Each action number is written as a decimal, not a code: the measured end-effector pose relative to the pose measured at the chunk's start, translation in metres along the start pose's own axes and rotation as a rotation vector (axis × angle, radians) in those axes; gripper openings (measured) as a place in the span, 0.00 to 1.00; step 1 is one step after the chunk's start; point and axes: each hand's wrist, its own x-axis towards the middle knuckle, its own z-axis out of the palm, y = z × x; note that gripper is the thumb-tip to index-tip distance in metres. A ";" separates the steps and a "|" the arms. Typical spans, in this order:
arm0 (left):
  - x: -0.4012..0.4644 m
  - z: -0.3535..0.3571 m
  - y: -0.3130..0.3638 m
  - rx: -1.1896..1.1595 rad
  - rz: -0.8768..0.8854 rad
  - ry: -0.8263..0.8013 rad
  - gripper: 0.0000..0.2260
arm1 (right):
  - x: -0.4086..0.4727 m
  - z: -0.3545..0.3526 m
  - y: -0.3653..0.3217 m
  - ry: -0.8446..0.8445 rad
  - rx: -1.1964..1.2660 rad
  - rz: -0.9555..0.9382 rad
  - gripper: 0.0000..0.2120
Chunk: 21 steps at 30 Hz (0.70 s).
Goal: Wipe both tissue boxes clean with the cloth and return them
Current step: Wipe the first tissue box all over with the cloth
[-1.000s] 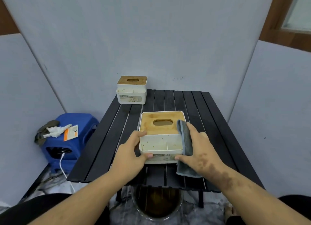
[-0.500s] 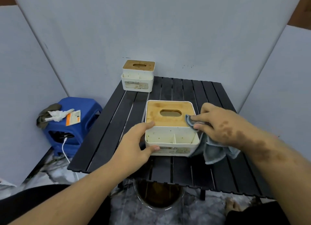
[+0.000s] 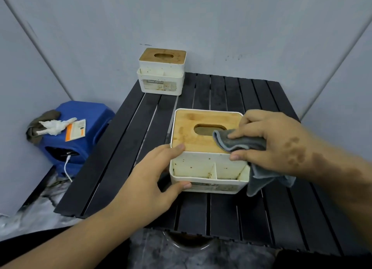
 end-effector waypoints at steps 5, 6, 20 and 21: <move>-0.004 -0.001 0.000 0.000 0.029 0.009 0.30 | -0.011 -0.002 0.008 -0.108 -0.054 -0.102 0.32; -0.005 -0.001 0.001 -0.009 0.033 0.018 0.29 | -0.012 -0.005 0.008 -0.127 -0.034 -0.118 0.31; -0.010 0.002 0.000 -0.112 -0.021 0.125 0.06 | -0.006 0.010 0.015 0.126 0.194 -0.250 0.19; -0.010 0.003 0.001 -0.162 -0.032 0.142 0.08 | -0.005 0.012 0.012 0.154 0.187 -0.257 0.18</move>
